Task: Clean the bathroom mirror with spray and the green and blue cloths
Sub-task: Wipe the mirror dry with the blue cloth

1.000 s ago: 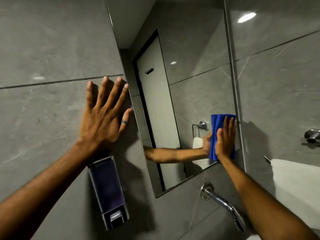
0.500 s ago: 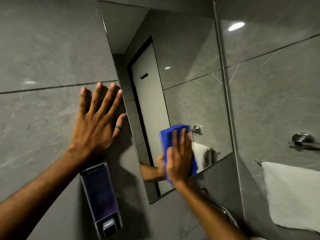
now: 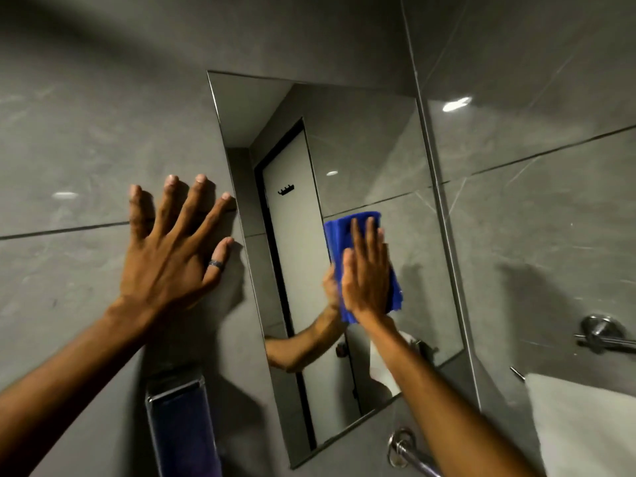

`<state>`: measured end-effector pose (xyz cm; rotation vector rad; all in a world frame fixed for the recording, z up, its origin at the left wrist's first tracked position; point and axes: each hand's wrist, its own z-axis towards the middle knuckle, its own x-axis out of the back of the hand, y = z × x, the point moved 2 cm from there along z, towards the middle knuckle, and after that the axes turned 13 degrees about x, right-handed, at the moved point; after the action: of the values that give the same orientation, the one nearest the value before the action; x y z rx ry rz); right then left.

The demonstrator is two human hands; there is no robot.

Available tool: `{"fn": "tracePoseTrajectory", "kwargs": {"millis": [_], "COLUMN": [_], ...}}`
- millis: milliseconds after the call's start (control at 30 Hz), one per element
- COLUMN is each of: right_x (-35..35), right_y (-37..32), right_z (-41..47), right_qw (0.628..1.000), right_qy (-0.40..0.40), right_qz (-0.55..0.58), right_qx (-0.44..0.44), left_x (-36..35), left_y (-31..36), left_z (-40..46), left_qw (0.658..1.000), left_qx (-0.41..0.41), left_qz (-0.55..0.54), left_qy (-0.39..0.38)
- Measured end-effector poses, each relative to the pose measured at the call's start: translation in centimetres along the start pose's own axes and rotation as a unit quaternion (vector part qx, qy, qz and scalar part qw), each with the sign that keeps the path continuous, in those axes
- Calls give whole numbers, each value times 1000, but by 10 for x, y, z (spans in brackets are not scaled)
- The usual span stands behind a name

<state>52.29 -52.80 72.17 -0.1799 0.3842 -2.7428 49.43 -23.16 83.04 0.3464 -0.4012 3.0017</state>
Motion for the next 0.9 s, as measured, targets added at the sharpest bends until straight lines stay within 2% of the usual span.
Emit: {"fn": "tracePoseTrajectory", "kwargs": {"millis": [200, 267, 333, 467, 733, 800, 900], "right_x": [49, 54, 50, 27, -30, -39, -40], "right_y": [131, 150, 148, 86, -119, -148, -156], "right_z": [53, 59, 64, 70, 62, 63, 75], "right_qw": [991, 984, 983, 995, 994, 991, 986], "right_qy": [42, 47, 48, 37, 24, 16, 2], "right_qz": [-14, -14, -19, -35, -30, -15, -13], "right_qx": [-125, -169, -174, -83, 101, 132, 169], "left_x": [-12, -14, -15, -19, -13, -8, -2], "left_y": [5, 5, 5, 4, 7, 6, 2], "left_z": [7, 7, 8, 10, 8, 8, 13], "left_qw": [999, 999, 998, 998, 999, 999, 1000], "left_qx": [-7, -8, -4, -4, 16, 17, 21], "left_qz": [8, 11, 18, 25, 13, 6, 0], "left_qy": [43, 47, 53, 61, 26, 26, 23]}}
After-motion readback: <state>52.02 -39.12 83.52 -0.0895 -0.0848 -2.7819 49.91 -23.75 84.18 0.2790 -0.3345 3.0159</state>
